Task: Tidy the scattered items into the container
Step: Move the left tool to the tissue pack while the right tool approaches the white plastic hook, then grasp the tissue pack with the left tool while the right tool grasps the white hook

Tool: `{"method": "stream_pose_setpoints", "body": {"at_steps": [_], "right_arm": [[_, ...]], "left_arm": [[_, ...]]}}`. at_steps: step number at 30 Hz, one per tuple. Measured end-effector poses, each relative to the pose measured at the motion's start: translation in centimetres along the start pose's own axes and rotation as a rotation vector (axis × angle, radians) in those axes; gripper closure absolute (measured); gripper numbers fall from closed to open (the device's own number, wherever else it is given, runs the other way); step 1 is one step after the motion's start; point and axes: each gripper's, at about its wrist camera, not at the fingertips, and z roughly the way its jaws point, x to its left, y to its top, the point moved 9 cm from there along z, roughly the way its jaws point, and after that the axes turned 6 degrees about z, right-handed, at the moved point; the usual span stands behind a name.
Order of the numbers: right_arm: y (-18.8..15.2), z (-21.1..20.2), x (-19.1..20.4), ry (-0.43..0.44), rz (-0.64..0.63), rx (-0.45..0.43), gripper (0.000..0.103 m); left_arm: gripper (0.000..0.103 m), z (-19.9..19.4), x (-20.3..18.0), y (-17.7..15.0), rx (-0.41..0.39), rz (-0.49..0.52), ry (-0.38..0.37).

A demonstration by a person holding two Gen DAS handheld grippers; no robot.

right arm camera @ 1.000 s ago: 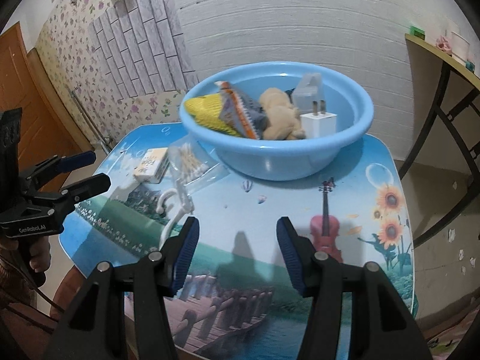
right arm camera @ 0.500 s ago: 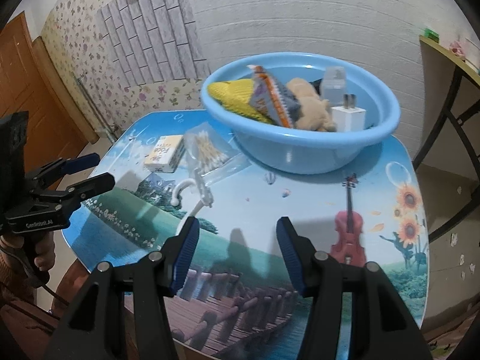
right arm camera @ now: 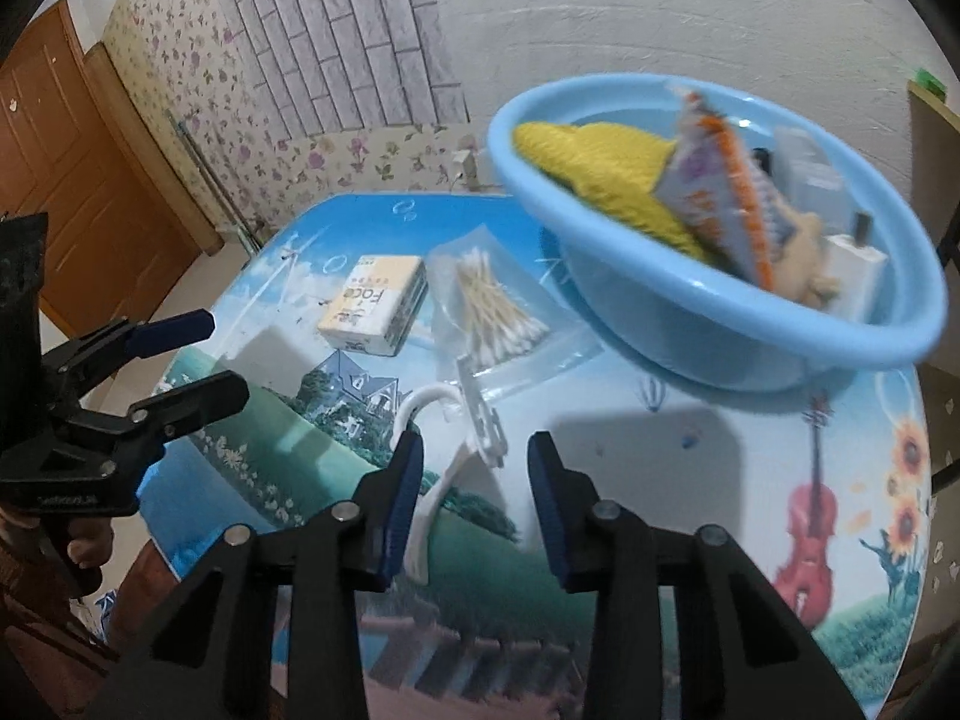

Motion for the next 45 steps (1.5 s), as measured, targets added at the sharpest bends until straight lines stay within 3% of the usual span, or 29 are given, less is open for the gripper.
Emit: {"method": "stream_pose_setpoints", "body": {"at_steps": [6,12,23,24,25,34,45], "right_arm": [[0.0,1.8,-0.1,-0.01,-0.01,0.034,0.073],[0.0,2.5,-0.5,-0.008,-0.033,0.046,0.086],[-0.3,1.5,-1.8,-0.015,-0.014,0.042,0.087],[-0.4,1.4,-1.9,-0.018,-0.017,0.04,0.087],[-0.4,1.3,-1.9,-0.02,-0.018,0.04,0.087],[-0.9,0.3,-2.4,-0.016,0.007,0.032,0.087],[-1.7,-1.0,-0.9,-0.007,0.02,0.002,0.086]], "left_arm": [[0.023,1.8,0.2,0.5,0.018,-0.014,-0.017],[0.023,4.3,-0.5,1.7,0.037,-0.006,-0.027],[0.023,9.0,-1.2,3.0,0.118,0.034,0.019],[0.034,9.2,-1.3,3.1,0.117,0.046,0.02],[0.048,9.1,-1.3,3.1,0.11,0.067,0.047],[0.049,6.5,-3.0,1.7,0.107,0.079,-0.009],[0.048,2.1,-3.3,-1.9,0.1,0.039,-0.012]]}}
